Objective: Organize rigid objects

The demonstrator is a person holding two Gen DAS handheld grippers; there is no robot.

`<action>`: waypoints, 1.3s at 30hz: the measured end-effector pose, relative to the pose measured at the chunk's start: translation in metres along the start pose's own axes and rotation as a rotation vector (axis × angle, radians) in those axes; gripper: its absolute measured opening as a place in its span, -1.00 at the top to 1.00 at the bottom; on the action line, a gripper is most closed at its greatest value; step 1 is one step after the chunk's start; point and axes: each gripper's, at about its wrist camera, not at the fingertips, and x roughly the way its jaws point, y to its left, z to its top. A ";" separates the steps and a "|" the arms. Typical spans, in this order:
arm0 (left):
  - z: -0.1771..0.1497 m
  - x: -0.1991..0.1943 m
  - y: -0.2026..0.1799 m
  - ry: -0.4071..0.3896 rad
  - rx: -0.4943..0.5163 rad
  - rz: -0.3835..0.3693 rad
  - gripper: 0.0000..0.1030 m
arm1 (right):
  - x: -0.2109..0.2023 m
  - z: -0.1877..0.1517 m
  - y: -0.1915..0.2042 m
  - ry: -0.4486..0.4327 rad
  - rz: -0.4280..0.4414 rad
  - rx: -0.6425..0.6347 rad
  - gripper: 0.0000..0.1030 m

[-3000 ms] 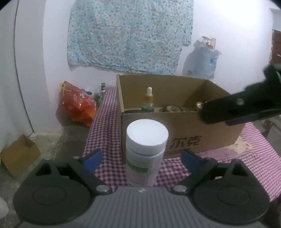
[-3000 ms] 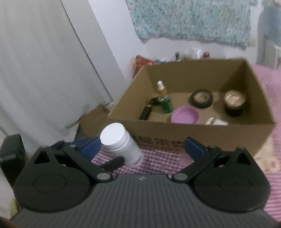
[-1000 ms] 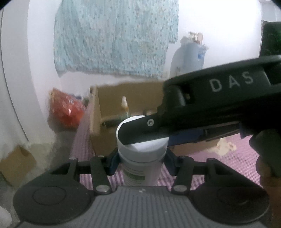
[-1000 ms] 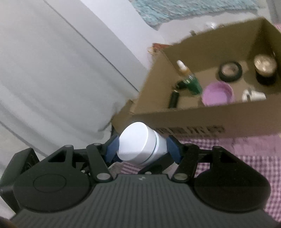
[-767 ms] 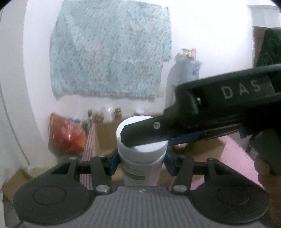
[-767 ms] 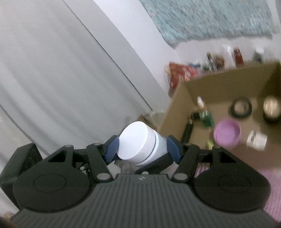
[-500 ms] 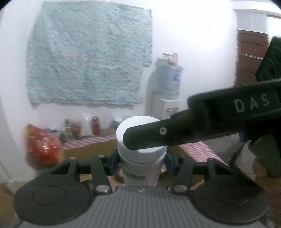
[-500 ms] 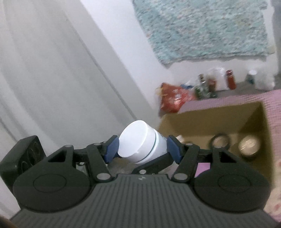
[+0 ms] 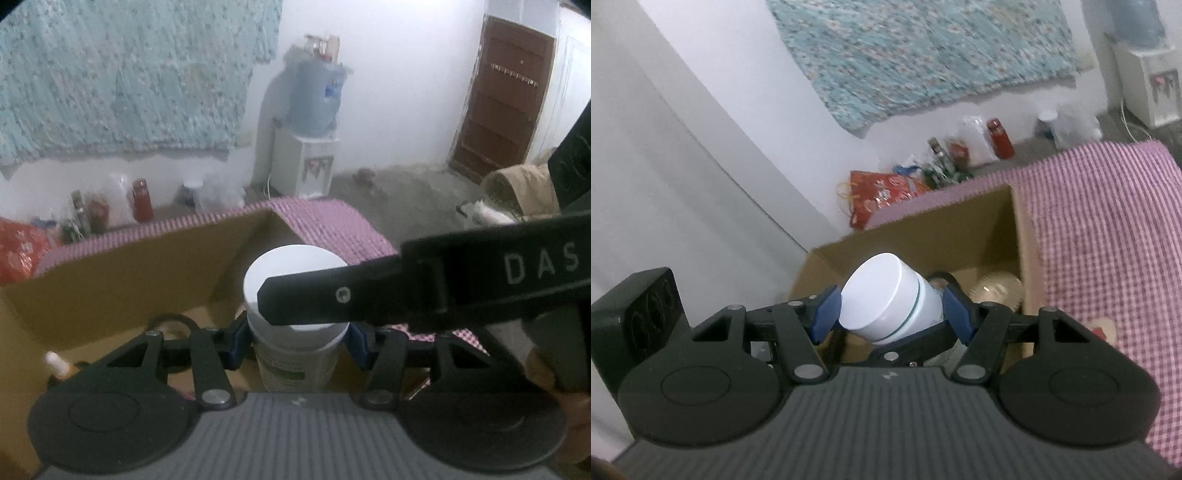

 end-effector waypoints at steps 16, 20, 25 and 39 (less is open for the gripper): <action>-0.009 0.019 -0.005 0.104 0.014 0.002 -0.07 | 0.032 -0.015 -0.005 0.055 -0.065 -0.056 -0.25; -0.010 0.014 -0.009 0.087 0.023 0.016 -0.26 | 0.029 -0.015 -0.003 0.040 -0.067 -0.041 -0.30; -0.011 -0.017 -0.009 0.017 0.005 0.015 -0.50 | 0.004 -0.014 0.002 -0.023 -0.060 -0.021 -0.38; -0.035 -0.122 0.018 -0.167 -0.110 0.054 -0.73 | -0.060 -0.028 0.047 -0.123 -0.079 -0.113 -0.47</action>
